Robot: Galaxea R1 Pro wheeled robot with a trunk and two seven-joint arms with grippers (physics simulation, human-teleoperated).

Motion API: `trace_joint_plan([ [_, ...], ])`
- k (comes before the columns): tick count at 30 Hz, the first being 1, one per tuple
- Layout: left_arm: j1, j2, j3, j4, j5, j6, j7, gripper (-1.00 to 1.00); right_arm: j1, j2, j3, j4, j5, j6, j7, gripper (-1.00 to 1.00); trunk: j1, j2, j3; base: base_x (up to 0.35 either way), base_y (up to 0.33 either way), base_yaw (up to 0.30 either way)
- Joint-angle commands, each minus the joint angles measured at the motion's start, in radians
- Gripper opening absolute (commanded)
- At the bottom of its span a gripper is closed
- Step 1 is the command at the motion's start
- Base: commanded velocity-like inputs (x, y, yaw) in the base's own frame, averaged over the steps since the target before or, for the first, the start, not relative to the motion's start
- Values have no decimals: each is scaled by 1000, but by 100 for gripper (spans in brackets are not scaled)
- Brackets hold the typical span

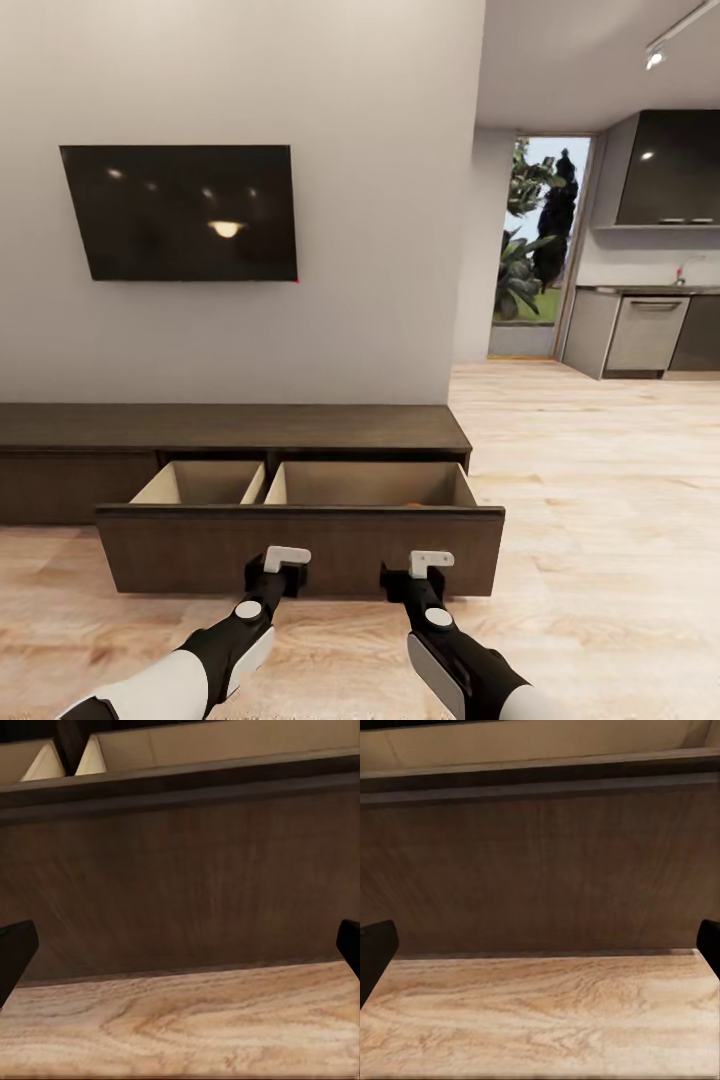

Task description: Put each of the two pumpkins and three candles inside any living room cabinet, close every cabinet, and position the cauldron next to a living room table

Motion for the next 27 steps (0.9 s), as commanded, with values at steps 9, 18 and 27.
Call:
trace_joint_plan([
  [9, -1, 0, -8, 0, 6, -4, 7, 100, -1, -1, 7, 0, -10, -7, -6, 100, 4, -3, -36, 0, 0, 0],
  [18, -1, 1, -8, 0, 6, -4, 7, 100, -1, -2, 7, 1, -11, -7, -9, 100, 8, -5, -71, 0, 0, 0],
  [27, -1, 1, -8, 0, 5, -5, 9, 100, -1, -4, -81, 7, -10, -8, -11, 100, 9, -5, -79, 0, 0, 0],
])
